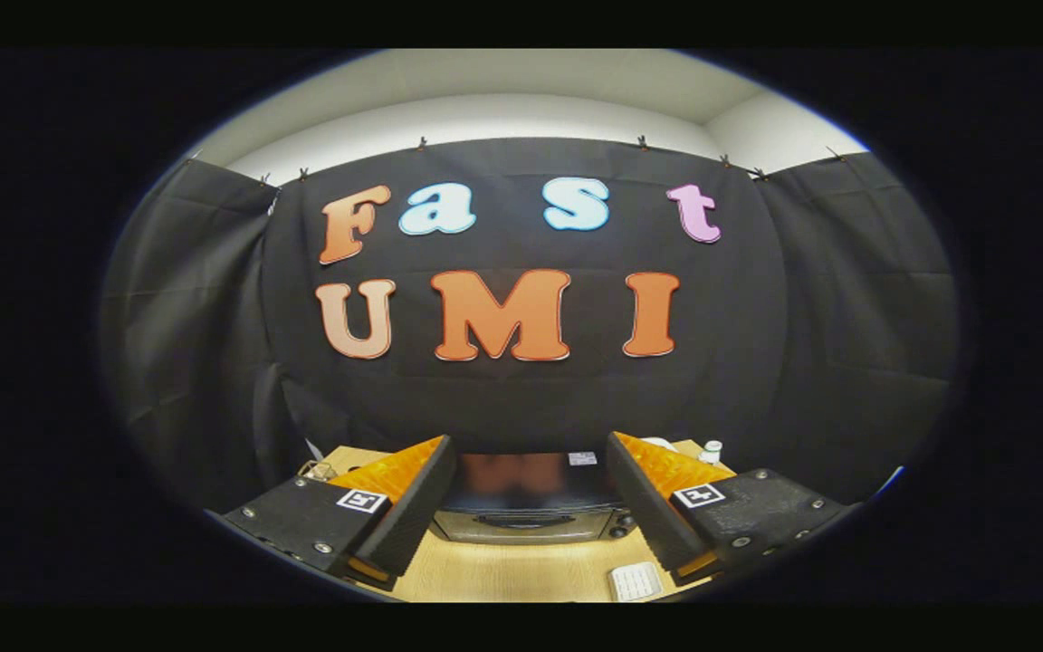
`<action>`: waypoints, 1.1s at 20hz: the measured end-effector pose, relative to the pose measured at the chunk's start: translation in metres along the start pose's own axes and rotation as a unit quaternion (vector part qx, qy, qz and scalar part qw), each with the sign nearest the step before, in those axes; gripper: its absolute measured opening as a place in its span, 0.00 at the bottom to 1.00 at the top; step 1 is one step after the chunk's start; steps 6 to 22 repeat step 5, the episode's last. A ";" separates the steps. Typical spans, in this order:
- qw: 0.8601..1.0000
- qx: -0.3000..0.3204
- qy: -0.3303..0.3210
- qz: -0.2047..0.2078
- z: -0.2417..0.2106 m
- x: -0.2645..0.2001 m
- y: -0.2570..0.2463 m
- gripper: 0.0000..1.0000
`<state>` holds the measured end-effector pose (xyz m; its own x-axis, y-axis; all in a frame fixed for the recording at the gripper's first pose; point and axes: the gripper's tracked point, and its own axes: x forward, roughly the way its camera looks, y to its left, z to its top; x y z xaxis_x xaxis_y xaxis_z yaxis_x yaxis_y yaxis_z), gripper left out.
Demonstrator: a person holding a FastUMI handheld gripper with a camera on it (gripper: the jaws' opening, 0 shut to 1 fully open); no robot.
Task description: Open the toaster oven, put the food inside, and close the toaster oven door.
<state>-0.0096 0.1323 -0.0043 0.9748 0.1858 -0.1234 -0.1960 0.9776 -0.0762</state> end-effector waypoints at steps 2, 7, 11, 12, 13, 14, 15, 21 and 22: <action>1.000 0.002 -0.001 0.001 0.001 0.002 0.001 0.99; 1.000 0.005 -0.004 0.000 0.004 0.003 0.000 0.99; 1.000 0.005 -0.004 0.000 0.004 0.003 0.000 0.99; 1.000 0.005 -0.004 0.000 0.004 0.003 0.000 0.99; 1.000 0.005 -0.004 0.000 0.004 0.003 0.000 0.99; 1.000 0.005 -0.004 0.000 0.004 0.003 0.000 0.99; 1.000 0.005 -0.004 0.000 0.004 0.003 0.000 0.99; 1.000 0.005 -0.004 0.000 0.004 0.003 0.000 0.99; 1.000 0.005 -0.004 0.000 0.004 0.003 0.000 0.99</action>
